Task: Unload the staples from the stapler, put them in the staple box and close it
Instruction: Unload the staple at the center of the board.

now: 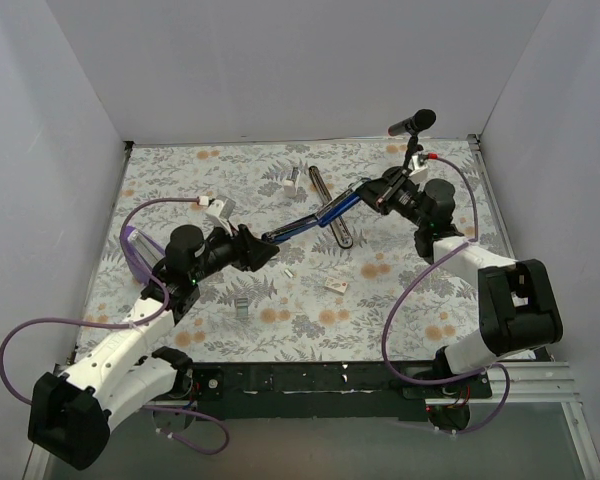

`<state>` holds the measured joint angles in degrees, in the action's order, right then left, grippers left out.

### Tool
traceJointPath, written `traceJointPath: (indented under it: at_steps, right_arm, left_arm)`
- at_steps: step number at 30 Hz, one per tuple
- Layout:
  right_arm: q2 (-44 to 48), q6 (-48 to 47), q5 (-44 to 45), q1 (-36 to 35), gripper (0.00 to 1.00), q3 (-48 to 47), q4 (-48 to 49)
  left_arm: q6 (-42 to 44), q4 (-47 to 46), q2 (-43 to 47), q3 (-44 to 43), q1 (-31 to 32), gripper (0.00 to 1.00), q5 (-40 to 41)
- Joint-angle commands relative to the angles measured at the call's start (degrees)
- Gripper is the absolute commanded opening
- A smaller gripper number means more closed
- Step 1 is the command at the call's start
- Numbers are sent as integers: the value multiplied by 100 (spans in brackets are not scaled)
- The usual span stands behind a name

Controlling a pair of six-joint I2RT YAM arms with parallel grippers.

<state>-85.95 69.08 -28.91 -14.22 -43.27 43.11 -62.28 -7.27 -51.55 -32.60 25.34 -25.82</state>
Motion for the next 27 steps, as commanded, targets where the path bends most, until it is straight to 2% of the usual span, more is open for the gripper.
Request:
traceJointPath:
  at_steps: [1, 4, 10, 14, 16, 17, 18, 22, 27]
  right_arm:
    - [26, 527, -229, 323, 1, -164, 2042]
    - [-9, 536, -273, 376, 1, -173, 2131]
    - [-18, 186, -440, 411, 1, -200, 2184]
    - [0, -35, -677, 420, 1, -323, 1938]
    - [-27, -44, -966, 420, 1, -419, 1955]
    - [-79, -44, -1116, 420, 1, -463, 1999]
    - [-123, -26, -1291, 420, 1, -507, 2147]
    - [-387, 483, -2082, 411, 1, -516, 3455]
    - [-554, 800, -2365, 306, 1, -429, 3783]
  left_arm:
    - [-688, 305, 83, 148, -161, 52, 570]
    - [-847, 279, 136, 280, -161, 60, 561]
    - [-1031, 516, -4, 114, -161, 62, 728]
    - [-962, 489, -223, -158, -161, 63, 447]
    - [-647, 507, -373, -334, -161, 64, 131]
    - [-480, 559, -582, -552, -161, 71, -52]
    - [-295, 629, -697, -685, -161, 72, -463]
    - [593, 1174, -1322, -1406, -161, 74, -1448]
    - [902, 1175, -1831, -1995, -161, 75, -2487]
